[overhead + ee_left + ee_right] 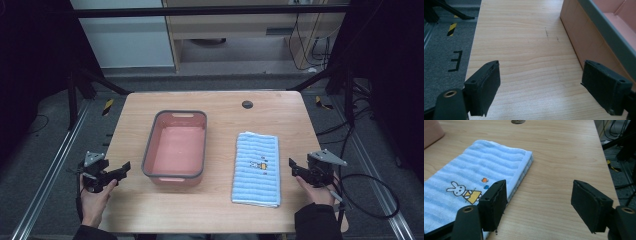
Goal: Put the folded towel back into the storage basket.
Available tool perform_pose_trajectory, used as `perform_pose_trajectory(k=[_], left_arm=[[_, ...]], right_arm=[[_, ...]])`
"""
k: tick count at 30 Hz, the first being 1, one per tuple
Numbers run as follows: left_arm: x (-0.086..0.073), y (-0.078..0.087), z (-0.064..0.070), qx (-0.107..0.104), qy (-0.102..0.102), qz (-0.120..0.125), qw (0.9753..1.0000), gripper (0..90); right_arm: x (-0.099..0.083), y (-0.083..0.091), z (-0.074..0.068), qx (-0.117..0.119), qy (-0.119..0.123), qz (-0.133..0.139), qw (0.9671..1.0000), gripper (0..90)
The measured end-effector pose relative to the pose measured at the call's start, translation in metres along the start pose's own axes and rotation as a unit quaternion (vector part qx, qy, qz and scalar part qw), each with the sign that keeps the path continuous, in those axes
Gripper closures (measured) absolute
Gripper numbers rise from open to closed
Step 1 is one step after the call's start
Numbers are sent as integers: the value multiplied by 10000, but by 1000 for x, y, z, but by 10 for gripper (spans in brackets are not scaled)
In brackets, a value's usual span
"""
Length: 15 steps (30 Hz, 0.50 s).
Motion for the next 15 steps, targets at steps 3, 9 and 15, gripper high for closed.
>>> perform_pose_trajectory(k=[3,9,15], left_arm=[[2,4,2,5,19,53,10000,143],[12,19,10,-136,-28,323,9994,151],[19,32,16,-151,-93,494,9986,185]], right_arm=[[2,4,1,12,-6,74,10000,296],[9,12,2,104,-41,217,9997,314],[17,21,0,177,-36,351,9992,325]])
Point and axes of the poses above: each handheld gripper's, and its own axes: y roughly backward along the jaws, x roughly out of its top, z roughly to its right, the point moved 3 cm from there along -y, roughly forward along the jaws, and after that the axes turned 5 degrees about -z, right-handed, at the moved point
